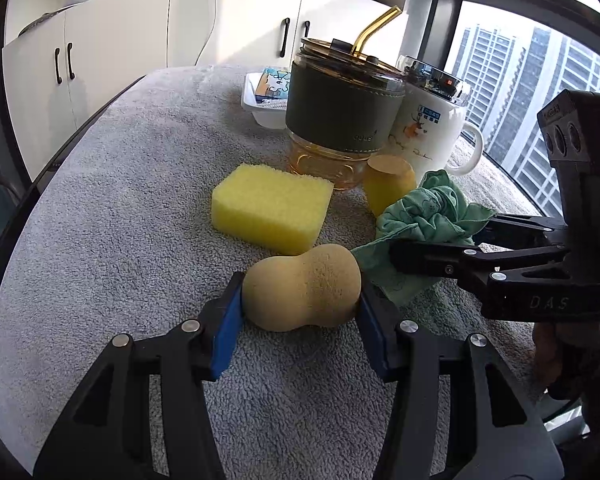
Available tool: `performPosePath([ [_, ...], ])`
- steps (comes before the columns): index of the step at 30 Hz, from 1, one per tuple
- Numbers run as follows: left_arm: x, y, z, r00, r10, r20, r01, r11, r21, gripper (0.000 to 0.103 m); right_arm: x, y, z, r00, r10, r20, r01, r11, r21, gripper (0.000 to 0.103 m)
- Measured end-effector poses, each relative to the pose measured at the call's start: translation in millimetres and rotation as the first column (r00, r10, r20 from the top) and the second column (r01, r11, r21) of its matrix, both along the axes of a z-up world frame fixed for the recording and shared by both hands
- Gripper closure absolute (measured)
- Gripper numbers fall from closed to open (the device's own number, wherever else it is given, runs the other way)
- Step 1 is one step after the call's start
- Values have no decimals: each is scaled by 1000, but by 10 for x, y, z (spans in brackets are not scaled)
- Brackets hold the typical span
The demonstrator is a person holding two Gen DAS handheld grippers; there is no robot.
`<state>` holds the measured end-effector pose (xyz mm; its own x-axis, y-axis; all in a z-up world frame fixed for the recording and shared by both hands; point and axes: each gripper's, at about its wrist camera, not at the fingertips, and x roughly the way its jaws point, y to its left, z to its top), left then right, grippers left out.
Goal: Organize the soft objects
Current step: 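Grasp the tan gourd sponge with the left while the right grasps the green scrunchie, then carry the gourd sponge and green scrunchie with both tools over the white tray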
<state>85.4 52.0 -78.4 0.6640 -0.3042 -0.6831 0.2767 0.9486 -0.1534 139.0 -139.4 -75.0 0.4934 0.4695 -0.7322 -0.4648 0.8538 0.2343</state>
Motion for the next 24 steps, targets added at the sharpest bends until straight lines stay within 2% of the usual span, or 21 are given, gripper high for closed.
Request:
performPosePath([
  [2, -12, -4, 0, 1000, -1, 2, 1, 1000, 1, 53, -37, -1, 8, 1000, 3, 0, -3, 1000, -1, 56],
  [6, -42, -35, 5, 1000, -9, 5, 9, 1000, 1, 54, -161, -89, 46, 1000, -5, 20, 6, 1000, -10, 63],
  [24, -242, -228, 224, 996, -66, 52, 66, 998, -8, 55, -636, -514, 397, 994, -71, 84, 74, 997, -34, 64],
])
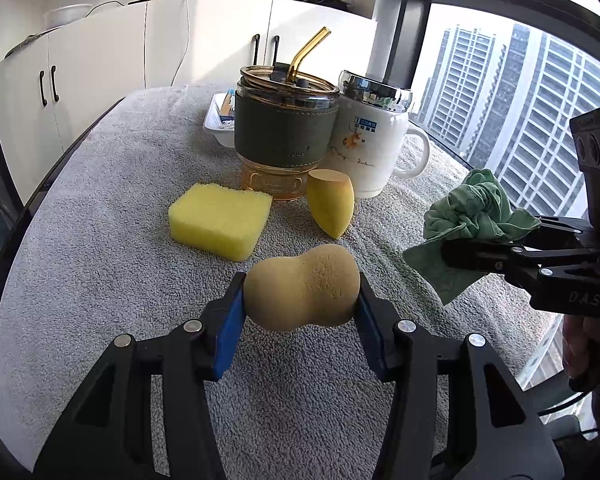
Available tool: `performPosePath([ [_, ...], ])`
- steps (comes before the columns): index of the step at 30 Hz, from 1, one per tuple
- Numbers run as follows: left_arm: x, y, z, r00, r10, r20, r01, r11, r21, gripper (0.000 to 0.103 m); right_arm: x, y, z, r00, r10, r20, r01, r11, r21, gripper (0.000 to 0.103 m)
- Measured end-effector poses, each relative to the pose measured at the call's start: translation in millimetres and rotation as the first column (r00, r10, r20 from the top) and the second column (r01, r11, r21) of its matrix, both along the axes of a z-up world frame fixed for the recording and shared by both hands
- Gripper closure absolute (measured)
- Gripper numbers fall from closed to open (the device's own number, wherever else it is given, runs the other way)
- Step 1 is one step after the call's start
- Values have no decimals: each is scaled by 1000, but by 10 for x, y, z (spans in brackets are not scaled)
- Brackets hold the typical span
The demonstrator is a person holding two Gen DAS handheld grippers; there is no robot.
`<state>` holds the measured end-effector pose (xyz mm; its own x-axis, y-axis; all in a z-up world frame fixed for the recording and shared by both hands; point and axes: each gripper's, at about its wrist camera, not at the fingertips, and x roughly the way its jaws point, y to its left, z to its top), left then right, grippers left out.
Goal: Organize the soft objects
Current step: 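Carry the gourd sponge and green scrunchie with both tools over the white tray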
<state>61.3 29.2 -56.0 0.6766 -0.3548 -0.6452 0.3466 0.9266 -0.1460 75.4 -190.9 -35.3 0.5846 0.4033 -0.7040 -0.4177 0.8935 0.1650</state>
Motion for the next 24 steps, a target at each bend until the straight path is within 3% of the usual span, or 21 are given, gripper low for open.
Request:
performPosePath([
  [12, 53, 133, 441, 998, 5, 64, -4, 1000, -18, 55, 79, -284, 249, 998, -39, 56, 41, 999, -35, 63],
  [24, 545, 343, 1194, 979, -31, 201, 24, 999, 38, 55, 482, -577, 886, 980, -55, 189, 74, 992, -100, 63],
])
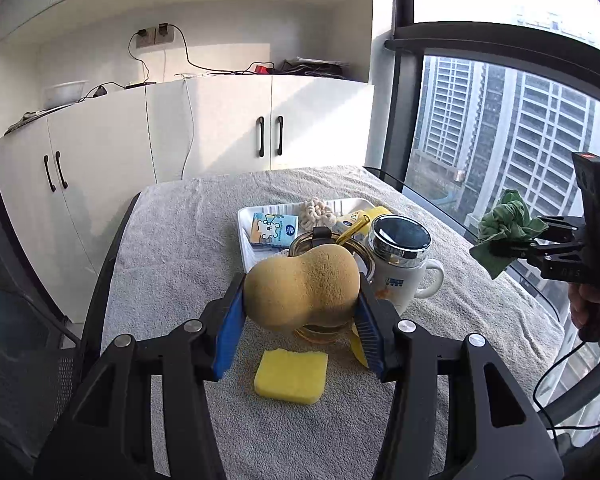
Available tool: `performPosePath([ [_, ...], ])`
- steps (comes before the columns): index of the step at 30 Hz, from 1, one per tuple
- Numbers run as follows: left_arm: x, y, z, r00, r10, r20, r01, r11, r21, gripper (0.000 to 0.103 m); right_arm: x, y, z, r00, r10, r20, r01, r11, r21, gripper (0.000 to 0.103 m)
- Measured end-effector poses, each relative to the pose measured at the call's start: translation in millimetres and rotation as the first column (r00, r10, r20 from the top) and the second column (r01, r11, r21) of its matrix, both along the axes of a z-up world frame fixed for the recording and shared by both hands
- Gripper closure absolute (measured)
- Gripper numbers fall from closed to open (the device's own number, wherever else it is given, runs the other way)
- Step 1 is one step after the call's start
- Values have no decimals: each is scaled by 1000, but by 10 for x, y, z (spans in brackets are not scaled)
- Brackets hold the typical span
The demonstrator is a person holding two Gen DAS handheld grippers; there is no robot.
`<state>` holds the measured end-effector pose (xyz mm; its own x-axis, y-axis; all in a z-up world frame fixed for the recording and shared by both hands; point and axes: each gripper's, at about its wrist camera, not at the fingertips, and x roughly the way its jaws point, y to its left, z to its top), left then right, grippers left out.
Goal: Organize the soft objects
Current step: 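Carry the gourd sponge and green scrunchie with both tools over the white tray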
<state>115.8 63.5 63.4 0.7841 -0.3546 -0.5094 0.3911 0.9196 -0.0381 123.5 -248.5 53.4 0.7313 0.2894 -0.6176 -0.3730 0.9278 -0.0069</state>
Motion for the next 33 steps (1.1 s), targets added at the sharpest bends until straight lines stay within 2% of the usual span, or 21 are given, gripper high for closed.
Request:
performPosePath([
  [7, 602, -49, 235, 998, -34, 47, 31, 997, 69, 55, 484, -71, 254, 999, 2, 40, 0, 999, -44, 63],
  [12, 1120, -141, 316, 996, -88, 27, 84, 990, 112, 55, 935, -76, 320, 1000, 19, 17, -18, 998, -66, 63],
  [22, 1883, -438, 59, 974, -218, -61, 225, 964, 142, 55, 1735, 59, 179, 997, 61, -53, -66, 991, -112, 63],
  [27, 2125, -638, -139, 941, -312, -133, 331, 931, 153, 55, 2082, 172, 18, 991, 86, -106, -98, 989, -112, 63],
  [33, 2345, -831, -342, 885, -422, -197, 451, 882, 137, 55, 2425, 281, -222, 978, 107, -177, -126, 987, -102, 63],
])
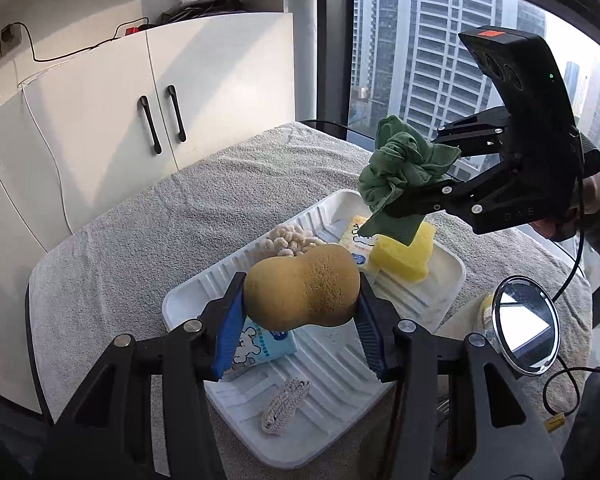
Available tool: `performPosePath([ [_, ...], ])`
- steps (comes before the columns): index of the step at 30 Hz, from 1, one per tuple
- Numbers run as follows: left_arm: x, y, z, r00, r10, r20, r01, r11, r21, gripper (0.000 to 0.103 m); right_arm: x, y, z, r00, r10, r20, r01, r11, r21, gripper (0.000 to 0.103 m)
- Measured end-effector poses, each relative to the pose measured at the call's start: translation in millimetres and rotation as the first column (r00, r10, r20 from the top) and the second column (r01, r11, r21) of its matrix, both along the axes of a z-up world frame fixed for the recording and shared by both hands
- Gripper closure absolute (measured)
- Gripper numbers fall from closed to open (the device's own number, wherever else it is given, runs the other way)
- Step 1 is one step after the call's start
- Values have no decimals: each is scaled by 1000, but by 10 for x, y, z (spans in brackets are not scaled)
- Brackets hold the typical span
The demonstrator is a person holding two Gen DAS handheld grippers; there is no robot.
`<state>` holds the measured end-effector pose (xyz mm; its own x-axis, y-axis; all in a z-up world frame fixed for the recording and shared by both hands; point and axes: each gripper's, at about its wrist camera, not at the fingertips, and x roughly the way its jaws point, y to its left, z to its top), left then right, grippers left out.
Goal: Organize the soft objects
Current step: 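Carry the gourd sponge and green scrunchie with both tools over the white tray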
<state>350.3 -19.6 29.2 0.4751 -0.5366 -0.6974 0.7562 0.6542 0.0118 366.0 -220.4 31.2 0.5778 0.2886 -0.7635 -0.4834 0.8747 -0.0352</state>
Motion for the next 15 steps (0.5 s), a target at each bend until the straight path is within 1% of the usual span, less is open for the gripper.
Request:
performPosePath([
  [3, 73, -82, -127, 999, -39, -21, 39, 999, 32, 55, 110, 29, -134, 999, 17, -39, -17, 1000, 3, 63],
  [6, 172, -139, -273, 996, -73, -60, 77, 995, 58, 55, 194, 48, -264, 997, 28, -71, -29, 1000, -3, 63],
  [11, 221, -179, -444, 985, -140, -96, 146, 988, 59, 55, 299, 95, -421, 994, 39, -104, -41, 999, -15, 63],
  [15, 232, -203, -500, 978, -173, -120, 178, 984, 31, 55, 336, 145, -488, 992, 52, -118, -54, 998, -11, 63],
])
